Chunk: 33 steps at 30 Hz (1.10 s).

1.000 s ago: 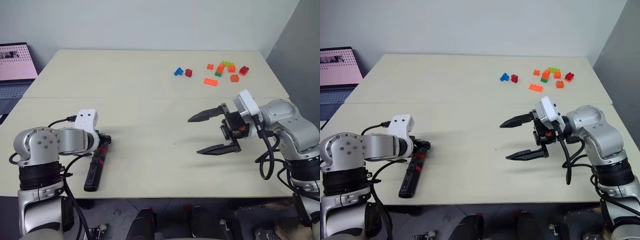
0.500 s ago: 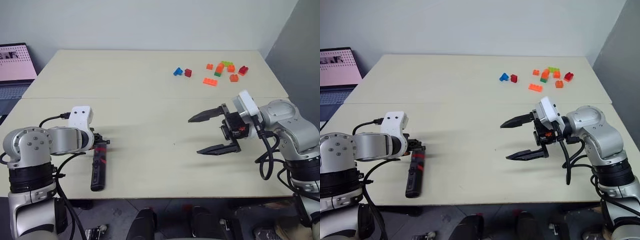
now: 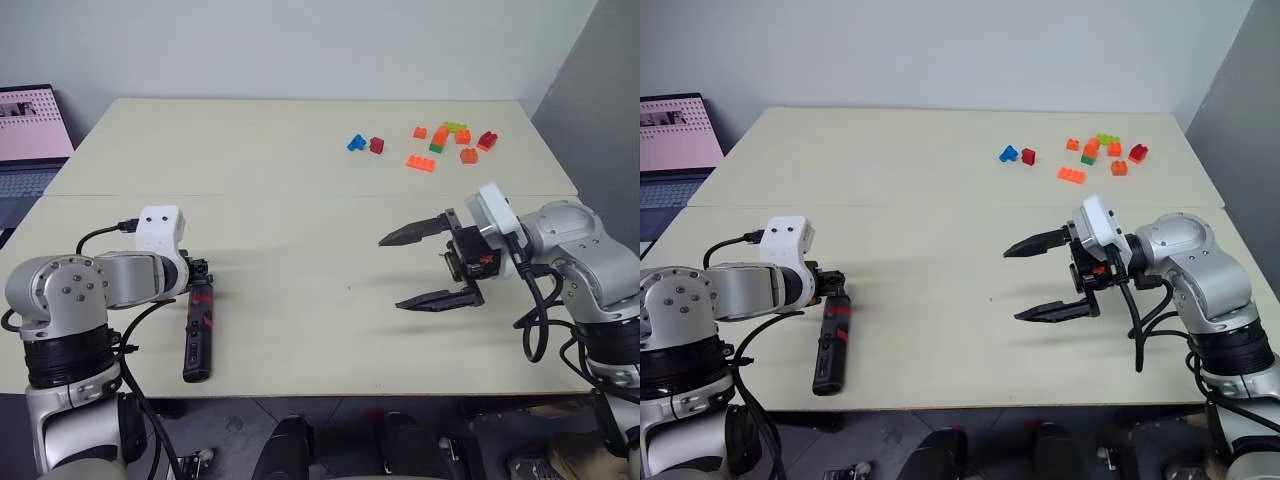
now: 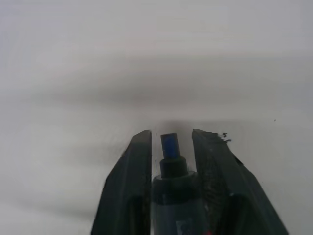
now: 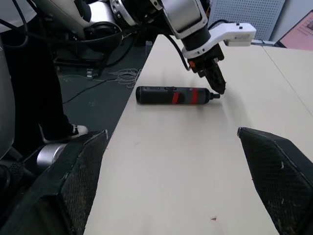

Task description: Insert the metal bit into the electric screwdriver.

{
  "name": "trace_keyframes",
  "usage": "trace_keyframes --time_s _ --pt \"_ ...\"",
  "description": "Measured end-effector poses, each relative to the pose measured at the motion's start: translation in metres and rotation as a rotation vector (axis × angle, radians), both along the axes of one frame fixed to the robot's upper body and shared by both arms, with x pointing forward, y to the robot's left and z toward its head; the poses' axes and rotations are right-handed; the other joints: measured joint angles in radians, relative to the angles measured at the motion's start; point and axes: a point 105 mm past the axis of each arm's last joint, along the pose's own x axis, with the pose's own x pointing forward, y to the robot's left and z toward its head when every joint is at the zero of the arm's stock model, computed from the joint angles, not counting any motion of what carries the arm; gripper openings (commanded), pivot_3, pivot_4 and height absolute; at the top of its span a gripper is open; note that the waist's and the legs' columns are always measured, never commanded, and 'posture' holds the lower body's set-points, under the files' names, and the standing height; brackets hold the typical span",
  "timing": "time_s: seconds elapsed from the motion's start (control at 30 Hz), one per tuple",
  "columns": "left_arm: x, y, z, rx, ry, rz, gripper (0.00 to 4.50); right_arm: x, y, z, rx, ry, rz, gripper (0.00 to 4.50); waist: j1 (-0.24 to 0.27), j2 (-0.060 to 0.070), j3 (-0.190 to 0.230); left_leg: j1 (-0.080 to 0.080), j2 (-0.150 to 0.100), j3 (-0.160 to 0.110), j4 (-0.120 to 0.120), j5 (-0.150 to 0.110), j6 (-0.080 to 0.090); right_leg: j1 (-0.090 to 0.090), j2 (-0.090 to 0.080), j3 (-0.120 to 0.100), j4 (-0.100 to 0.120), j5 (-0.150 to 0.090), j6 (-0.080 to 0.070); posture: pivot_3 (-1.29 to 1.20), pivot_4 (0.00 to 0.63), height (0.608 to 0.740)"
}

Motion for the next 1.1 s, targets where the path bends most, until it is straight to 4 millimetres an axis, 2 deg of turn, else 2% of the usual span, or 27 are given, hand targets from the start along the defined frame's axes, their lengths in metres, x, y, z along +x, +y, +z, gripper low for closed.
trace_keyframes --time_s 0.07,0.13,0.37,0.97,1.0,1.1 --pt "0.000 0.000 0.004 0.019 -0.019 0.002 2.72 0.000 -0.001 -0.001 -0.002 0.002 -0.002 4.50 0.000 0.000 0.000 0.000 0.000 0.000 0.000 0.000 0.000 0.000 0.000 0.000 0.000 0.000 0.000 0.00 0.150 0.740" --pt "-0.003 0.002 0.004 0.032 -0.025 0.020 2.72 0.000 -0.001 -0.001 -0.003 0.003 -0.003 4.50 -0.001 0.000 0.000 0.000 0.000 0.000 0.000 0.000 0.000 0.000 0.000 0.000 0.000 0.000 0.000 0.00 0.150 0.740" --pt "-0.017 0.002 -0.022 -0.027 0.030 0.077 2.72 -0.001 0.000 -0.001 -0.002 0.005 0.006 4.50 0.001 0.000 0.000 0.000 0.000 0.000 0.000 0.000 0.001 0.000 0.000 0.000 0.000 0.000 0.000 0.00 0.150 0.740" --pt "-0.034 -0.004 -0.042 -0.091 0.105 0.145 2.72 -0.004 0.002 -0.001 -0.005 -0.004 0.021 4.50 0.002 -0.001 0.000 0.000 0.000 0.000 0.000 0.000 0.000 0.000 0.000 0.001 0.000 0.001 -0.001 0.00 0.150 0.740" --pt "-0.034 -0.004 -0.041 -0.098 0.107 0.152 2.36 -0.004 0.002 -0.001 -0.006 -0.004 0.021 4.50 0.002 -0.001 0.000 0.000 0.001 0.000 0.000 0.000 0.000 0.000 0.000 0.000 0.000 0.001 -0.001 0.00 0.150 0.740" --pt "-0.033 -0.003 -0.040 -0.111 0.112 0.167 1.75 -0.004 0.002 -0.001 -0.006 -0.003 0.020 4.50 0.002 -0.001 0.000 0.000 0.001 0.000 0.000 0.000 0.000 0.000 0.000 0.000 0.000 0.001 -0.001 0.00 0.150 0.740"
